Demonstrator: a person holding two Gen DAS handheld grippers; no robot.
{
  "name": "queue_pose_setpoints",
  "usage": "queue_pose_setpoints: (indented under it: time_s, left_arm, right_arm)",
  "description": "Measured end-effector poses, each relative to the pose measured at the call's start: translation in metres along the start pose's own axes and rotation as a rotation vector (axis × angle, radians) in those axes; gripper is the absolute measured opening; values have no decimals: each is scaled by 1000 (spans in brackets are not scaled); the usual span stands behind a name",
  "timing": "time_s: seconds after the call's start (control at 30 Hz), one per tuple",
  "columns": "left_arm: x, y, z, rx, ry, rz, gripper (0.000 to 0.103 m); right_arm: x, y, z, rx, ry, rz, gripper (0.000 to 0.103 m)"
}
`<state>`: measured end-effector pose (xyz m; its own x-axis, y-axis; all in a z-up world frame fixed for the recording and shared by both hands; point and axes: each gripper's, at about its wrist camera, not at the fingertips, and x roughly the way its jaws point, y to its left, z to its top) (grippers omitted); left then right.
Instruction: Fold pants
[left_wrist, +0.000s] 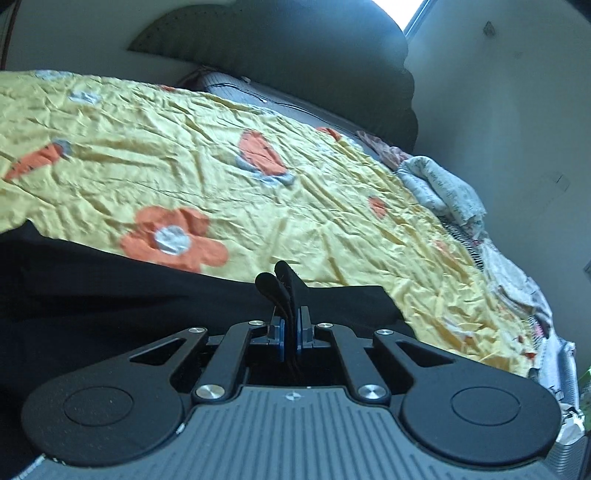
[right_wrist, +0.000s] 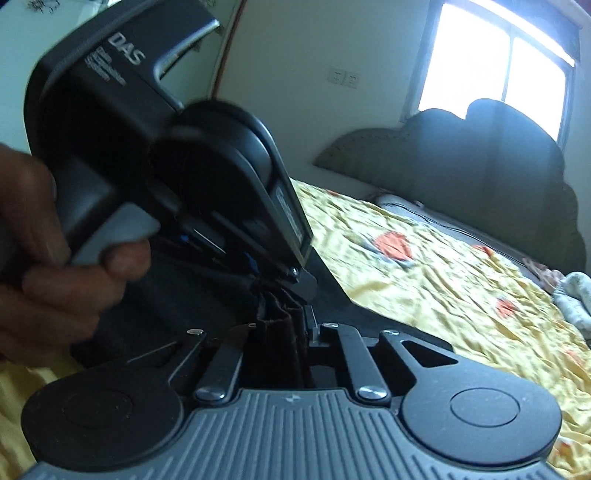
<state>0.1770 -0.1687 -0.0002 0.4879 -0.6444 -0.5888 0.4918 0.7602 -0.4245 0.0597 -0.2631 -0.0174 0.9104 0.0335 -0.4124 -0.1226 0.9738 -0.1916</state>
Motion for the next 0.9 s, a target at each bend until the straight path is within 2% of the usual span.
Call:
queue_pose_setpoints:
  time_s: [0.4, 0.63, 0.73, 0.9]
  left_arm:
    - [-26, 30, -3, 120, -54, 163, 5]
    - [-29, 49, -4, 103, -57, 207, 5]
    - [-28, 53, -6, 102, -55, 225, 5]
    - [-18, 60, -13, 89, -22, 244, 5]
  right_arm:
    - [28, 9, 16, 20, -11, 139, 9]
    - [47, 2, 19, 28, 2, 186, 9]
    - [42, 8, 17, 33, 10, 197, 9]
    - [54, 3, 18, 24, 73, 209, 13]
